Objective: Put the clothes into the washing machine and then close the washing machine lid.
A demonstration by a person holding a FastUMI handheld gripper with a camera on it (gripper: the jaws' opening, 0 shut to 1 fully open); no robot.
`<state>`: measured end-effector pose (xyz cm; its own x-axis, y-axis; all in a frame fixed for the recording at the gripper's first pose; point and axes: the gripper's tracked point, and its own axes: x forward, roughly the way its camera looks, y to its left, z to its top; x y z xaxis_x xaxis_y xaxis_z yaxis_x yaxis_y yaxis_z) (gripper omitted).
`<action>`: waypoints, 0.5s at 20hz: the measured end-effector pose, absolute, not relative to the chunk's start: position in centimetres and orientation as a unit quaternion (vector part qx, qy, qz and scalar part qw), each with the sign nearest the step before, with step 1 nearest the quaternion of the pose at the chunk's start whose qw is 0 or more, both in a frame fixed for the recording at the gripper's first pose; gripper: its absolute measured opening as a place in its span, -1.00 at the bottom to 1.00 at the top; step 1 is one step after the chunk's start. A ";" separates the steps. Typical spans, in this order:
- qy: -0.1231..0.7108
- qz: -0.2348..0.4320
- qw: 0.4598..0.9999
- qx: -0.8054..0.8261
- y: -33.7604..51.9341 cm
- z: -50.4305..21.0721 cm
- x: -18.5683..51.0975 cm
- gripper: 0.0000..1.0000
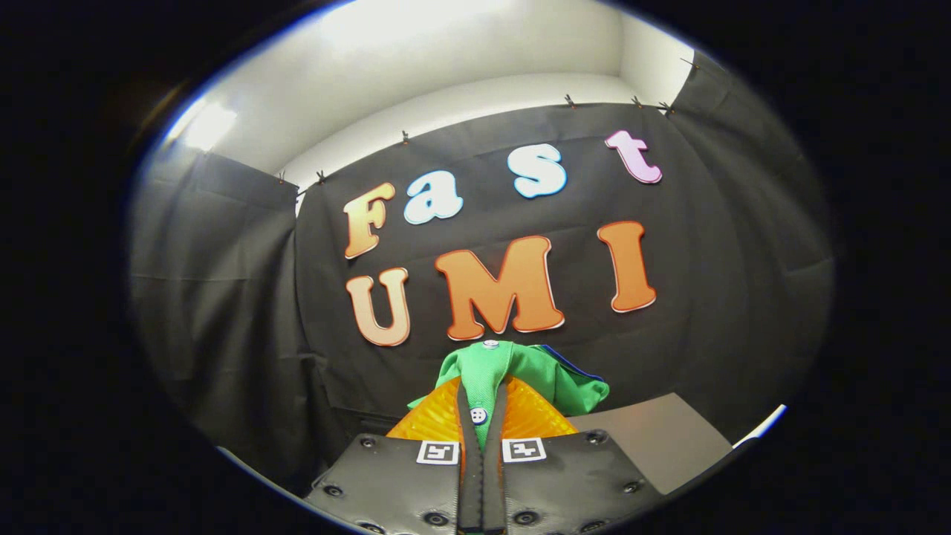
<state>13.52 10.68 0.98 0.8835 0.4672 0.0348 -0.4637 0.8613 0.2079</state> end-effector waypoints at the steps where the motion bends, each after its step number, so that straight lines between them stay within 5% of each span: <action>1: 0.004 0.243 0.964 0.107 12.3 1.7 13.0 -0.85; 10: -0.006 0.314 0.943 0.112 30.4 1.5 10.1 -0.84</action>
